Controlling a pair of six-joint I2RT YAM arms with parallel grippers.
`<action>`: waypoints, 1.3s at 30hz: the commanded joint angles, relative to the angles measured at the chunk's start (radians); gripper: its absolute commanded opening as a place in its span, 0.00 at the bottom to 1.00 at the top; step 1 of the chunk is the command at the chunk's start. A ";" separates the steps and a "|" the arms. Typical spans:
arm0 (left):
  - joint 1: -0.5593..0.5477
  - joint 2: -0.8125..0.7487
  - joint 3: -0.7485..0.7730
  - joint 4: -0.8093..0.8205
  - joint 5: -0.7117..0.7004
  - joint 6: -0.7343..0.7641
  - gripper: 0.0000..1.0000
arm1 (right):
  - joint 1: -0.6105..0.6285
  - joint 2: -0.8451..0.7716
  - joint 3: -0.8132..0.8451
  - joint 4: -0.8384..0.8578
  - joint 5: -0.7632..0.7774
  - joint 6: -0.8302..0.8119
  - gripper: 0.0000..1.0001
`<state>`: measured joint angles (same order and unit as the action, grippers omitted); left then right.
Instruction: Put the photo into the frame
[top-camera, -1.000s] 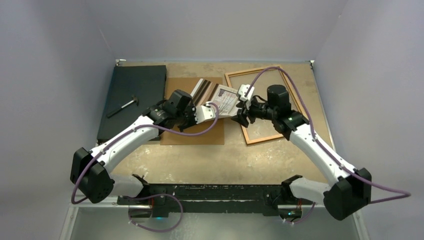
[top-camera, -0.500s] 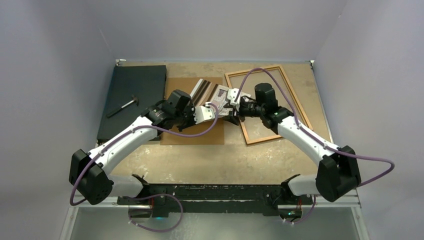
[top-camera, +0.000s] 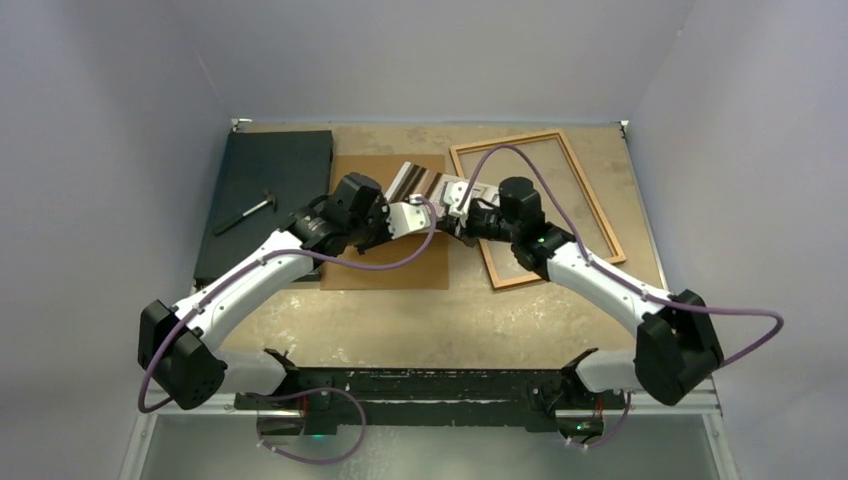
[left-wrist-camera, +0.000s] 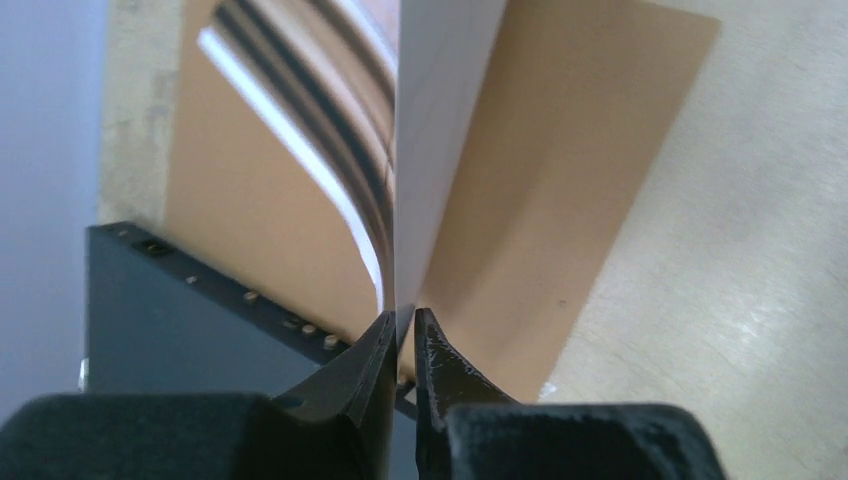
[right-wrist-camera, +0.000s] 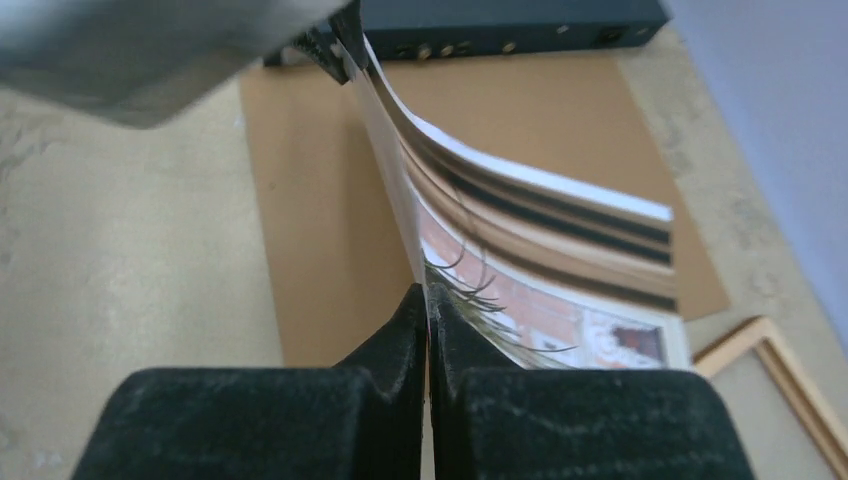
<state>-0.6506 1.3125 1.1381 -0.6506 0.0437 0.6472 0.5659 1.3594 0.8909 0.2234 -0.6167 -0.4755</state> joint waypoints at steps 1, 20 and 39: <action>0.021 -0.045 0.101 0.123 -0.181 -0.076 0.21 | -0.001 -0.118 0.024 0.149 0.102 0.113 0.00; 0.284 0.041 0.499 0.100 -0.319 -0.402 0.95 | -0.246 0.129 0.561 -0.282 0.815 0.622 0.00; 0.281 0.148 0.230 0.086 -0.115 -0.327 0.95 | -0.362 0.458 0.675 -0.549 1.249 0.429 0.50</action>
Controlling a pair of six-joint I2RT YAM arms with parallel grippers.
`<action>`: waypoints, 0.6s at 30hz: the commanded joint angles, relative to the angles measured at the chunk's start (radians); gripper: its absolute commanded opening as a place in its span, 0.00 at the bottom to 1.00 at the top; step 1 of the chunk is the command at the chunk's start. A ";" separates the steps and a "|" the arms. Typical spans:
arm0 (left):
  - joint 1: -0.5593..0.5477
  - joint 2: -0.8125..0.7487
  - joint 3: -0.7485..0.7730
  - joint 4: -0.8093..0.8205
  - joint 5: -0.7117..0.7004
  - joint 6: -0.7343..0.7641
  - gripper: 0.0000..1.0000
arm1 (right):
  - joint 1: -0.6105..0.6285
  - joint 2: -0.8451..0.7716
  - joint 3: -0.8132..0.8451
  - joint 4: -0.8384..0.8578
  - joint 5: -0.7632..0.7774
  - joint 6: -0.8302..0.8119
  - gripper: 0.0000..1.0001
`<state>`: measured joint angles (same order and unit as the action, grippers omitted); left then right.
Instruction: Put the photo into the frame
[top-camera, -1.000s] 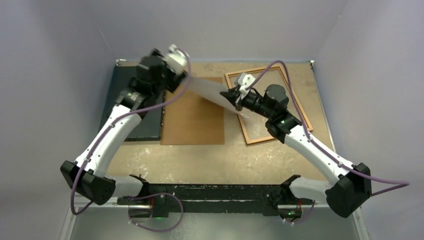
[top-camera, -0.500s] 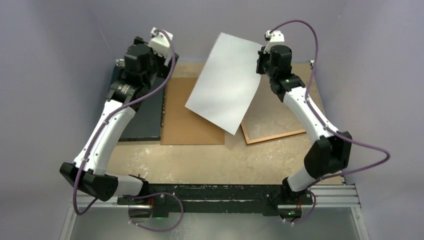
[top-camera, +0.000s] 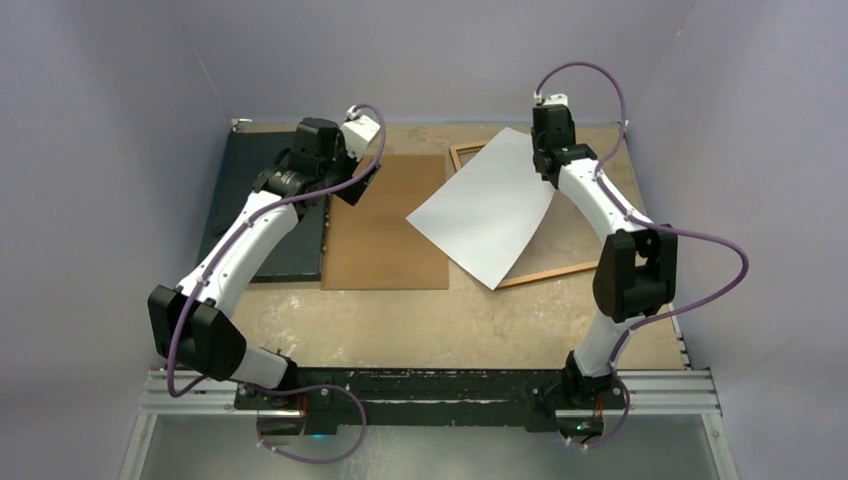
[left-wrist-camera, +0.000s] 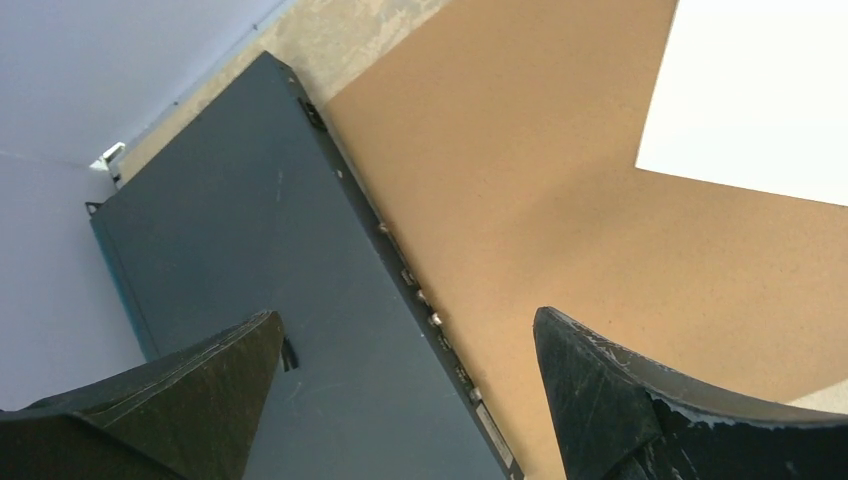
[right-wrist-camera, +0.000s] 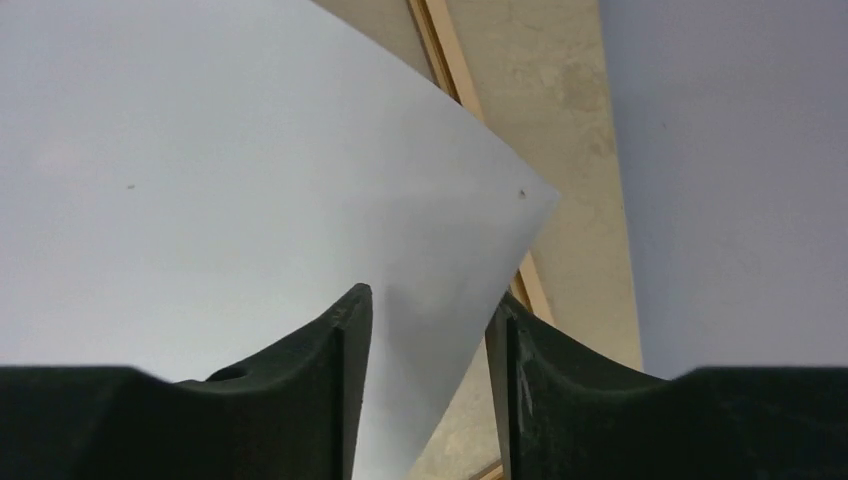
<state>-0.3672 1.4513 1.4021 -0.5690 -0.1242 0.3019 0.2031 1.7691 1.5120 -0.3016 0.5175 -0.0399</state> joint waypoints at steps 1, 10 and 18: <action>-0.002 0.012 -0.042 0.000 0.063 0.018 0.96 | 0.003 0.058 0.066 -0.021 0.146 -0.008 0.53; -0.002 0.094 -0.078 -0.041 0.167 -0.019 0.98 | -0.033 -0.058 -0.060 0.094 0.144 0.142 0.99; -0.003 0.225 -0.098 0.093 0.127 0.011 0.98 | -0.315 -0.051 -0.147 0.135 -0.059 0.434 0.99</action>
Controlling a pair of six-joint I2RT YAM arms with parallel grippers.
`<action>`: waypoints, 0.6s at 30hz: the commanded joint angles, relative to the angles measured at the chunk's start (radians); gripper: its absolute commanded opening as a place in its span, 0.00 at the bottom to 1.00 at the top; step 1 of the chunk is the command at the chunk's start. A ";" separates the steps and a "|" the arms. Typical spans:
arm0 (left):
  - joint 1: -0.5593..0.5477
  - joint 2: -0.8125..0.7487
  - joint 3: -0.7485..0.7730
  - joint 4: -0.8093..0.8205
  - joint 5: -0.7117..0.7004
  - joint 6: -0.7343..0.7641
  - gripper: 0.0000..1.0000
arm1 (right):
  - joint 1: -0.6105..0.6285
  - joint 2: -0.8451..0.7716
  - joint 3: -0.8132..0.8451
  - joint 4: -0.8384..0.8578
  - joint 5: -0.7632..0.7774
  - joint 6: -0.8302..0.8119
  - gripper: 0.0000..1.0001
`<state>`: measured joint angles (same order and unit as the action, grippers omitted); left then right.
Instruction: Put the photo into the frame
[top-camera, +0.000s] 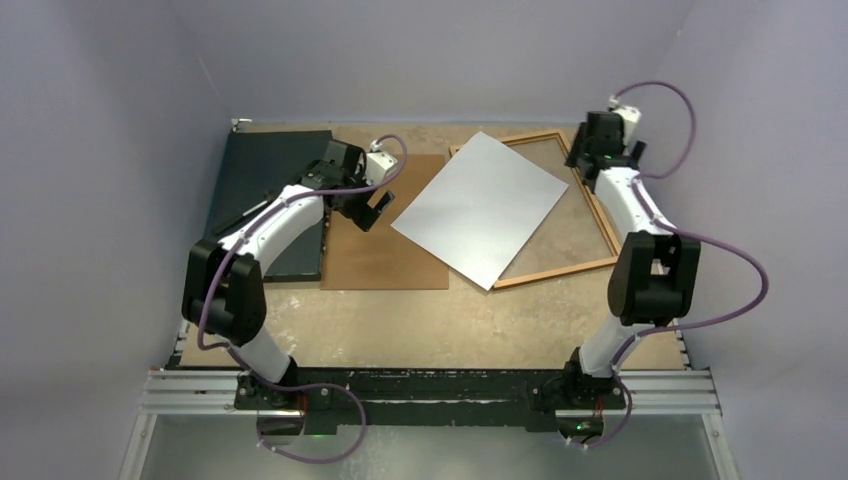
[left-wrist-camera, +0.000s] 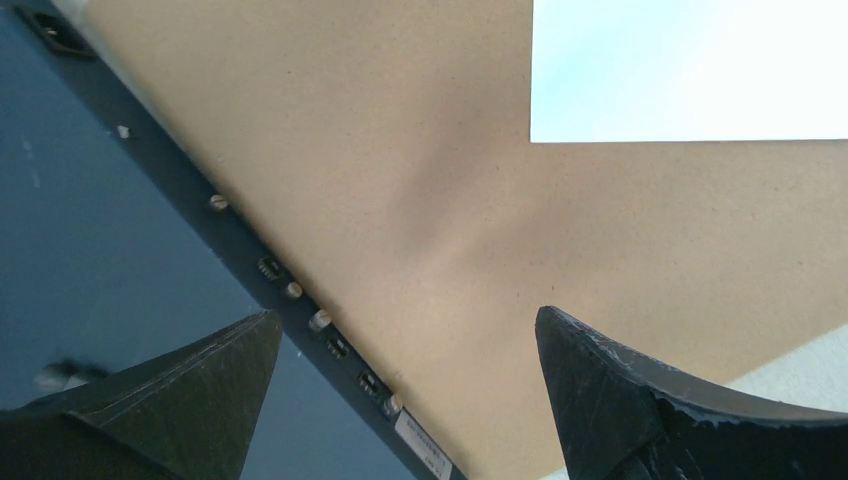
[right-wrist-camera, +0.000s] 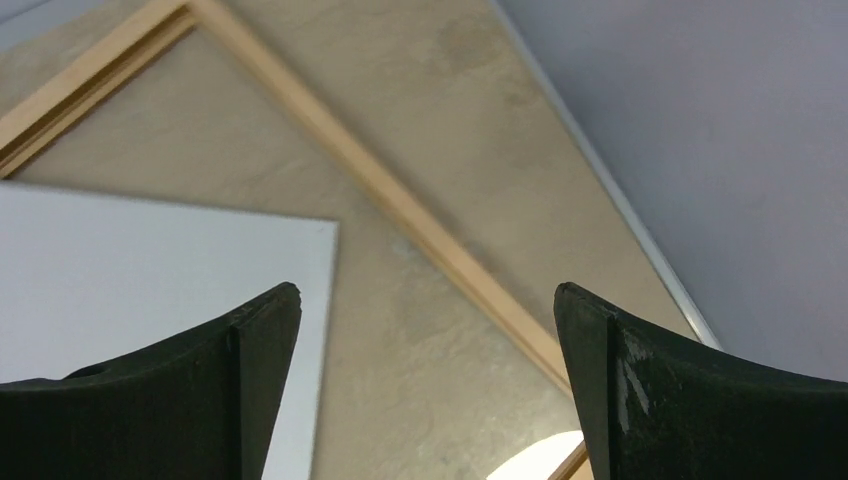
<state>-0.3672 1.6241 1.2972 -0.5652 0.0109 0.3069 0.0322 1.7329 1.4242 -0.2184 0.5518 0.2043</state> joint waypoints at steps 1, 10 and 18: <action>-0.002 0.062 0.010 0.095 -0.008 0.001 0.97 | -0.160 -0.004 -0.064 0.059 -0.085 0.206 0.99; -0.001 0.101 0.016 0.130 -0.009 -0.019 0.97 | -0.219 0.120 -0.108 0.112 -0.113 0.258 0.99; 0.006 0.102 0.012 0.154 -0.042 -0.009 0.97 | -0.268 0.156 -0.206 0.187 -0.290 0.318 0.99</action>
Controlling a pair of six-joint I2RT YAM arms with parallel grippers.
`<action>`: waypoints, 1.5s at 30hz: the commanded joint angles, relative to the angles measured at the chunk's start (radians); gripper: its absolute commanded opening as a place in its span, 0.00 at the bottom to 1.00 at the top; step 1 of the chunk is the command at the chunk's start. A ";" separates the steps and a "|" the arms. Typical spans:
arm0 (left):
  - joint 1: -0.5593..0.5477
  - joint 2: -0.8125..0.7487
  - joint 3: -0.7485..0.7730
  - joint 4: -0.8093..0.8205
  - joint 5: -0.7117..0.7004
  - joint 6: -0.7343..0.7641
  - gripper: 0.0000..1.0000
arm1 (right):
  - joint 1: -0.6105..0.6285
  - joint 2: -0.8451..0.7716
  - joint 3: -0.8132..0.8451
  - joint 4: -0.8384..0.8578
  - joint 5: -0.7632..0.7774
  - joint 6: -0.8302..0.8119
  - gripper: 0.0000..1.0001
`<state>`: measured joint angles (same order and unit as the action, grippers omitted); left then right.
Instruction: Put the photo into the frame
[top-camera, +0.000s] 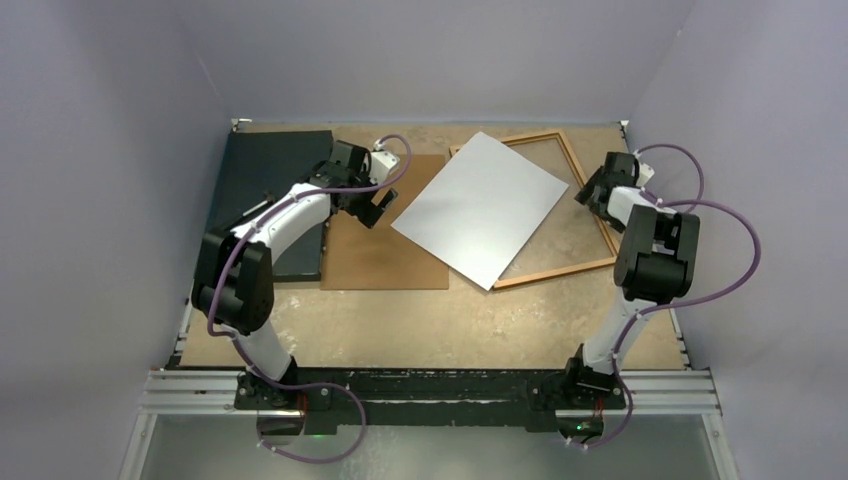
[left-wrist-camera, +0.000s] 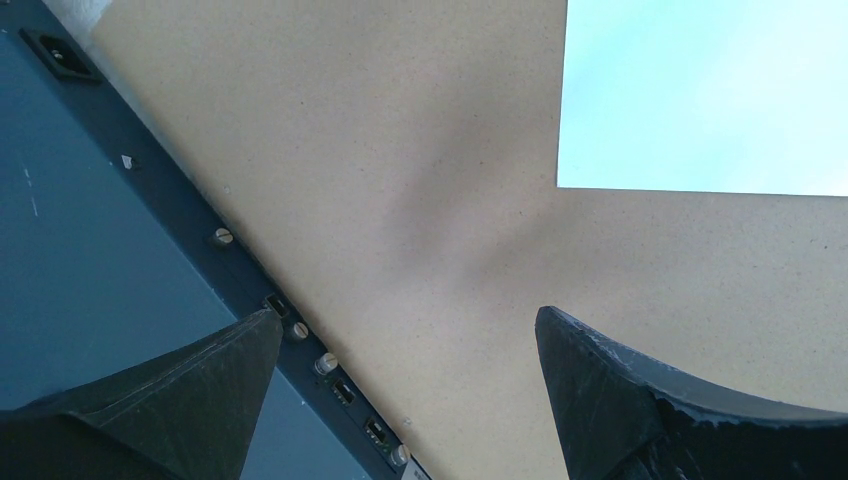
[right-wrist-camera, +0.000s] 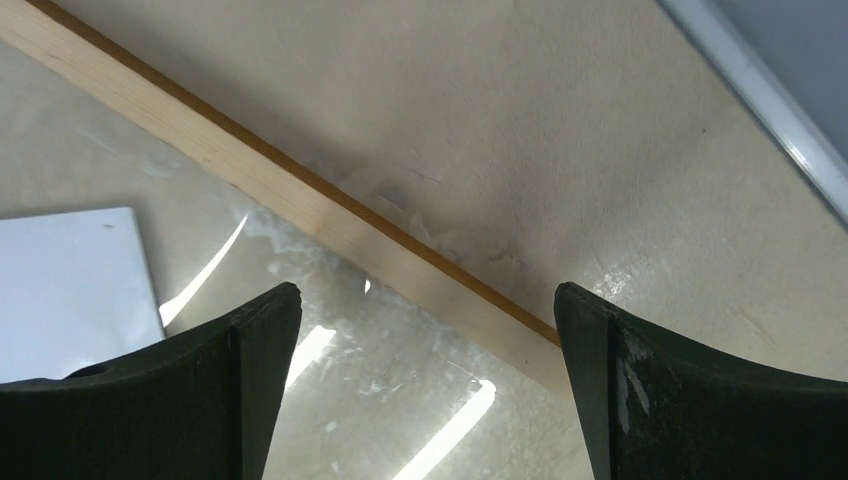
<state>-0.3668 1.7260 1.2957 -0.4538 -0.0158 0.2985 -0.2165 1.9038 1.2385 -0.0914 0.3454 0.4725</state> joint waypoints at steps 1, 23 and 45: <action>0.006 -0.001 0.013 0.042 -0.012 -0.002 0.98 | -0.020 -0.018 -0.026 0.063 -0.092 0.051 0.99; 0.006 0.112 0.049 0.116 -0.055 0.045 0.96 | -0.019 -0.423 -0.613 0.201 -0.206 0.337 0.99; 0.006 0.544 0.494 0.302 -0.150 -0.124 0.94 | 0.480 -0.645 -0.574 0.077 -0.200 0.516 0.99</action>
<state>-0.3668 2.2234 1.7237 -0.2077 -0.1436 0.2184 0.1761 1.2320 0.5995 -0.0139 0.1577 0.9070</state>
